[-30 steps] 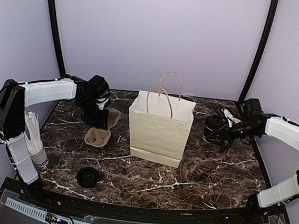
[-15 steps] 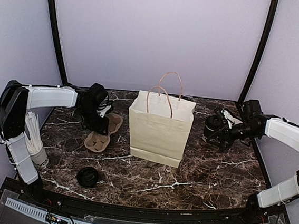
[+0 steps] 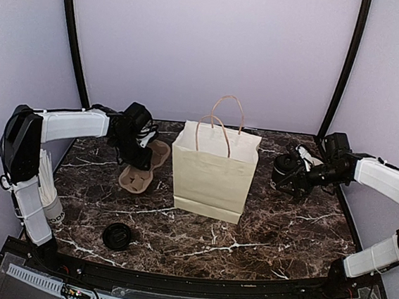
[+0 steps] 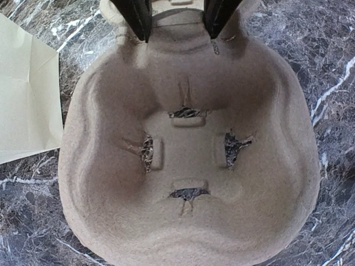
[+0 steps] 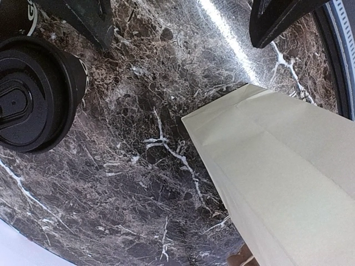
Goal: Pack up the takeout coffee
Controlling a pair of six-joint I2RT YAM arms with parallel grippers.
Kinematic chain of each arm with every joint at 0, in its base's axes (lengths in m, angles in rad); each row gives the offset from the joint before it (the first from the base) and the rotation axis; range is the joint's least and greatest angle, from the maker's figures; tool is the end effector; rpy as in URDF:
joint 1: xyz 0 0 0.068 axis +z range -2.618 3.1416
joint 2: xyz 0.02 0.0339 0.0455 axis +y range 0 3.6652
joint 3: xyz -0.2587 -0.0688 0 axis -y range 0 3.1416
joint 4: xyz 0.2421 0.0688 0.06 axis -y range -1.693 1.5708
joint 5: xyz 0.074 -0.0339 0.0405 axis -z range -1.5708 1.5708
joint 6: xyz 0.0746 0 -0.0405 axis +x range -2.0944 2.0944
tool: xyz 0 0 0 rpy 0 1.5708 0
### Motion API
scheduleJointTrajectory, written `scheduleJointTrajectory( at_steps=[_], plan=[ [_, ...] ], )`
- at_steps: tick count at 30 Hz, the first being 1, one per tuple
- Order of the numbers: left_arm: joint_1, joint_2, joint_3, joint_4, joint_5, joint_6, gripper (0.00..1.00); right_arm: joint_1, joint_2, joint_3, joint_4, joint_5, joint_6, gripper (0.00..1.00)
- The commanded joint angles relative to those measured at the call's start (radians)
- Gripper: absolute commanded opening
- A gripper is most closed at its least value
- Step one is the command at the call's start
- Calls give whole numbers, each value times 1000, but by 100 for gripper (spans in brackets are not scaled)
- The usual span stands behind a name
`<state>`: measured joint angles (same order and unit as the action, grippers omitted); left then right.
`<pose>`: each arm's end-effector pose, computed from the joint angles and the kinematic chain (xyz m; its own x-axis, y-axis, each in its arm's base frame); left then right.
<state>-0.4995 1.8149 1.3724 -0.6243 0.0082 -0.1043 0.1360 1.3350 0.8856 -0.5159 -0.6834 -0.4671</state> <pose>0.3497 -0.1915 0.1850 -0.8147 0.3260 -0.4796 0.3998 0.9148 -0.0574 0.2698 0.0845 0.2055 -0.5197 -0.4235 -0.7420 -0.7786 0.5923 0.2073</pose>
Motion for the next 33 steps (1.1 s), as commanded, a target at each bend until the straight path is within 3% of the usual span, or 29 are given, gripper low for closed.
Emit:
scheduleJointTrajectory(
  at_steps=[1,12,19,21,33],
  plan=[
    [-10,7,-29,-18,44,2,33,-6,-16,-10,17,-16,-8,86],
    [-42,3,-85,-15,23,35,34,-6,-6,-11,19,0,-11,86],
    [-58,-14,-102,20,-52,26,57,-6,1,-10,15,5,-16,86],
    [-65,-27,-112,39,-62,18,59,-6,1,-10,15,8,-18,86],
    [-79,-27,-121,78,-154,-112,49,-6,-1,-10,14,12,-20,86]
  ],
)
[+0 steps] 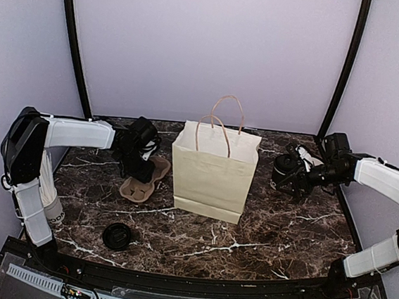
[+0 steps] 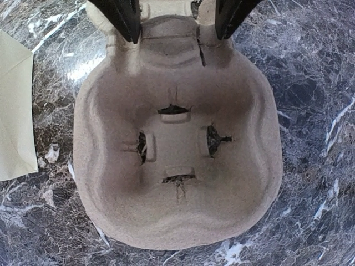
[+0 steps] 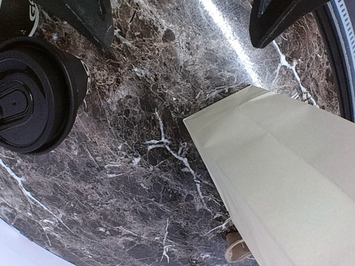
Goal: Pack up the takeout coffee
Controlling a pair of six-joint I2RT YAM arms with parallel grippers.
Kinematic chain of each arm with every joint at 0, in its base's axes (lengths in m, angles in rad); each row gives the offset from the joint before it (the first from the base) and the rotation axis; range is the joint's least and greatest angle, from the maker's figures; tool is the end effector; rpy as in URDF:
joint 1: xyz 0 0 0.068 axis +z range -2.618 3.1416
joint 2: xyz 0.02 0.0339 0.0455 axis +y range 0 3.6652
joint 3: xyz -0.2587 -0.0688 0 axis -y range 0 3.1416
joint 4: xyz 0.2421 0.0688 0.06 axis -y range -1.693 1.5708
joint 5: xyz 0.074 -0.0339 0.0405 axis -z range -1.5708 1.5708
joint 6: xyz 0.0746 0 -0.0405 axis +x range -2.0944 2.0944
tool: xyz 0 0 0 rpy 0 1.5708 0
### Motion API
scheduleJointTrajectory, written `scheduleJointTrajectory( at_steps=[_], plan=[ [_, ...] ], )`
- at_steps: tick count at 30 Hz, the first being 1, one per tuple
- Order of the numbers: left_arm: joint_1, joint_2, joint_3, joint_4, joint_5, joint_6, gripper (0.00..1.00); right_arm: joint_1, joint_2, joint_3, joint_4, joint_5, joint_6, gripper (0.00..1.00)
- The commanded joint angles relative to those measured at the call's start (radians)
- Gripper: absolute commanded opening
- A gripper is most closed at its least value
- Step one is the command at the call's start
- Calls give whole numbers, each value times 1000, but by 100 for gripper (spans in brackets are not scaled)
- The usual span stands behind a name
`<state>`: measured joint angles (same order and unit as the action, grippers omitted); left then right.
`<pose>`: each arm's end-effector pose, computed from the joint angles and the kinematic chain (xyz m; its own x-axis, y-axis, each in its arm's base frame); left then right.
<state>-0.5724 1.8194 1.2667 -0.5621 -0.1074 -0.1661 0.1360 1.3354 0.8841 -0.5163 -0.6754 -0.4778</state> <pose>0.3292 -0.2026 0.1552 -0.8268 0.3372 -0.4502 0.3672 0.9299 0.0221 0.2698 0.0840 0.2046 -0.5143 -0.4326 -0.7405 -0.7812 0.5926 0.1964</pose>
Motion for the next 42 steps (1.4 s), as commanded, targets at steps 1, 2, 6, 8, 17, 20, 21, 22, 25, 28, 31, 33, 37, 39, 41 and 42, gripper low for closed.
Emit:
scheduleJointTrajectory(
  at_steps=[1,2,6,8,17,20,21,22,25,28,31,33,37,39,41,42],
  plan=[
    [-5,-30,-14,15,-35,-54,48,-6,-3,-8,14,5,-10,86],
    [-6,-26,-13,18,-31,-55,48,-6,-4,-8,14,5,-11,86],
    [-7,-17,-10,27,-10,-63,47,-6,-4,-9,14,7,-10,86],
    [-7,-11,-7,29,-8,-64,47,-6,-5,-8,13,7,-12,86],
    [-7,22,12,28,-7,-70,43,-6,-6,-10,13,8,-15,86],
    [-7,30,22,23,-16,-70,42,-6,-4,-8,12,8,-16,86],
    [-7,33,23,21,-16,-69,42,-6,-4,-8,11,8,-16,86],
    [-7,35,26,22,-14,-69,41,-6,-6,-10,12,8,-18,86],
    [-7,43,30,21,-10,-67,41,-6,-5,-10,12,9,-18,86],
    [-7,46,33,18,-13,-66,40,-6,-6,-10,11,11,-19,86],
    [-7,45,35,16,-20,-64,35,-6,-6,-10,11,11,-19,86],
    [-7,40,34,17,-17,-63,32,-6,-6,-10,10,12,-20,86],
    [-7,22,29,24,-13,-60,28,-6,-6,-10,10,13,-20,86],
    [-7,10,27,26,-14,-57,28,-6,-7,-10,10,13,-19,86],
    [-7,-3,24,26,-16,-51,27,-6,-7,-10,10,13,-19,86],
    [-7,-14,23,28,-16,-46,27,-6,-8,-10,10,13,-20,86]
  ],
)
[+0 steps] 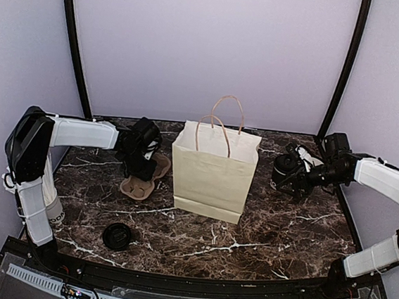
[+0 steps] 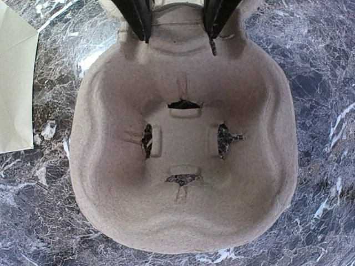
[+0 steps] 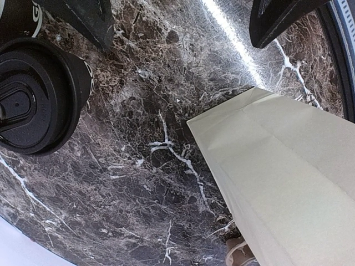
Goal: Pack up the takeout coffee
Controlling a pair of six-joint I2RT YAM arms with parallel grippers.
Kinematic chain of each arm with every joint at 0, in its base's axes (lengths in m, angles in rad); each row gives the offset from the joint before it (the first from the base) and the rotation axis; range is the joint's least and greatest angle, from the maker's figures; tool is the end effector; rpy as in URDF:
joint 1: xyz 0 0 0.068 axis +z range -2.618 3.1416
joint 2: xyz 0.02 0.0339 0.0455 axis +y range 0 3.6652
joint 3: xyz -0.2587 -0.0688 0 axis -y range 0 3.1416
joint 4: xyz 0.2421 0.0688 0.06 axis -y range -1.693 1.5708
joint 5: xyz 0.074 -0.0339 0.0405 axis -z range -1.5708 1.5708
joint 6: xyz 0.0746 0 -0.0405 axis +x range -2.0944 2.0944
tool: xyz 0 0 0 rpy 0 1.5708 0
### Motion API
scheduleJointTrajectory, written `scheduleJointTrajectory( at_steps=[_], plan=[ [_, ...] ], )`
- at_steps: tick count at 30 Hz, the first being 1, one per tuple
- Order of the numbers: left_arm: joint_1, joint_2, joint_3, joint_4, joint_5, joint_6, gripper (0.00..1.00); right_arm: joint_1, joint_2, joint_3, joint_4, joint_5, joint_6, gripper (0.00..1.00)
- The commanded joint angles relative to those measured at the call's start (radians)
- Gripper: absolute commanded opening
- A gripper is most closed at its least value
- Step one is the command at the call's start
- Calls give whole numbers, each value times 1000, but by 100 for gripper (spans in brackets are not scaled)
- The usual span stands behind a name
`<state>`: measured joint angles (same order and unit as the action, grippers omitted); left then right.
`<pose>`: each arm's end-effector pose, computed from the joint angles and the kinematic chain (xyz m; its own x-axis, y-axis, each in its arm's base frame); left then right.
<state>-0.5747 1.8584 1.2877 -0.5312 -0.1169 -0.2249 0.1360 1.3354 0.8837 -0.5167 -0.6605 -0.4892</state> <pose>0.3375 -0.2082 0.1492 -0.8404 0.2804 -0.4637 0.3162 0.9487 0.0006 0.2702 0.0832 0.2039 -0.5085 -0.4441 -0.7377 -0.7822 0.5965 0.1800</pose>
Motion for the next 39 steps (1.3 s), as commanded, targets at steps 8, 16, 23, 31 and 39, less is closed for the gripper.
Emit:
scheduleJointTrajectory(
  at_steps=[8,16,23,31,39],
  plan=[
    [-2,-137,-33,26,17,53,25,-4,-19,102,-59,-76,19,85],
    [11,-244,-82,79,74,83,25,105,49,498,-281,-46,1,83],
    [21,-306,-110,119,132,99,24,273,170,729,-354,-25,37,83],
    [33,-339,-132,144,179,118,24,377,341,915,-405,39,44,81],
    [35,-343,-134,148,190,121,25,412,450,1048,-467,72,40,64]
  ],
)
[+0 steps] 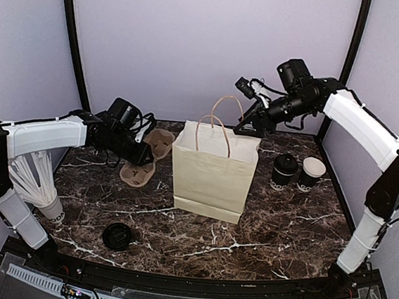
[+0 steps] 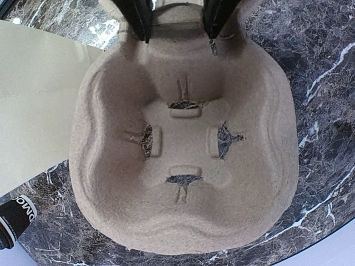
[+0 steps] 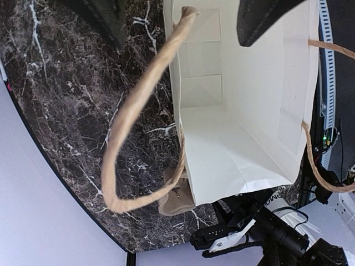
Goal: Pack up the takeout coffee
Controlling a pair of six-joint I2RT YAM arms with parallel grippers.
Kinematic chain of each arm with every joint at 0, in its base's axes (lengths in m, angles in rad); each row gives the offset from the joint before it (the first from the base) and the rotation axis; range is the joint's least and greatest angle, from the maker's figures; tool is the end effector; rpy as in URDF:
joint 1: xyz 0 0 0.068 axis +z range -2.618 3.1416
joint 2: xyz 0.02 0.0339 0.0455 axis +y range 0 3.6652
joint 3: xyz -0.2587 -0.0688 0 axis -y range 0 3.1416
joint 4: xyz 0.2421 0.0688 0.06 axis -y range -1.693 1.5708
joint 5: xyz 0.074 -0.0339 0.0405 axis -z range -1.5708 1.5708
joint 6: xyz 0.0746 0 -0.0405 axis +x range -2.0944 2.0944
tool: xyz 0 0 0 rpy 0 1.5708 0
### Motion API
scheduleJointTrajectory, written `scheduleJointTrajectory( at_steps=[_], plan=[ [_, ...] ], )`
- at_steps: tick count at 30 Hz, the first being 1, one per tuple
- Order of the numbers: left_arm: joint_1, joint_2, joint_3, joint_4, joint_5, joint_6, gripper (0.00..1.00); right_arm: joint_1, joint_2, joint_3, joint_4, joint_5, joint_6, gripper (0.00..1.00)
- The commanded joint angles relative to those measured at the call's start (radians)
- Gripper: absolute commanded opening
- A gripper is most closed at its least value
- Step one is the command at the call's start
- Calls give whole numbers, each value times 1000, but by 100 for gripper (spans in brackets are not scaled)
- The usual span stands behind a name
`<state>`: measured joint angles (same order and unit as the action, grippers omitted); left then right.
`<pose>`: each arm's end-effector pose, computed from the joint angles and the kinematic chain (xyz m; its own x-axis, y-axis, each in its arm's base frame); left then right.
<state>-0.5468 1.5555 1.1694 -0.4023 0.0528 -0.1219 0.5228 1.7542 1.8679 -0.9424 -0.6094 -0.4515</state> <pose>0.3120 -0.1945 0.2313 -0.6683 0.2647 -0.6952 0.4733 0.8723 -0.1229 0.3185 0.2329 0.3553 -0.2497 -0.5569 -0.7922 -0.9486 0.3049 0.0847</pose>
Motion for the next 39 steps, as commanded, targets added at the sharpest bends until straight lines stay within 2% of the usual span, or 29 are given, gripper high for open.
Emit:
scheduleJointTrajectory(
  at_steps=[1,4,8,12,17,19,25,29,31,34,39],
  plan=[
    [10,-41,-15,17,21,20,25,31,41,72,-53,24,-4,59],
    [13,-43,-16,18,27,20,25,44,67,85,-93,30,-21,45],
    [15,-51,-20,19,22,23,25,51,86,104,-119,30,-18,18],
    [20,-61,-18,18,13,25,24,55,64,111,-116,47,-26,0],
    [22,-108,-25,32,-5,39,25,77,-8,101,-90,82,-57,0],
    [21,-149,-11,30,32,34,25,98,-34,94,-80,139,-72,0],
    [19,-364,12,62,113,-22,26,178,-143,6,-5,265,-127,0],
    [19,-488,46,53,138,-35,26,227,-204,-98,34,266,-141,0],
    [18,-551,41,85,208,-25,27,251,-222,-144,53,263,-140,0],
    [5,-618,22,137,387,2,28,278,-219,-178,54,261,-137,0],
    [-20,-712,-8,269,507,-30,27,287,-193,-163,22,164,-124,0]
  ],
)
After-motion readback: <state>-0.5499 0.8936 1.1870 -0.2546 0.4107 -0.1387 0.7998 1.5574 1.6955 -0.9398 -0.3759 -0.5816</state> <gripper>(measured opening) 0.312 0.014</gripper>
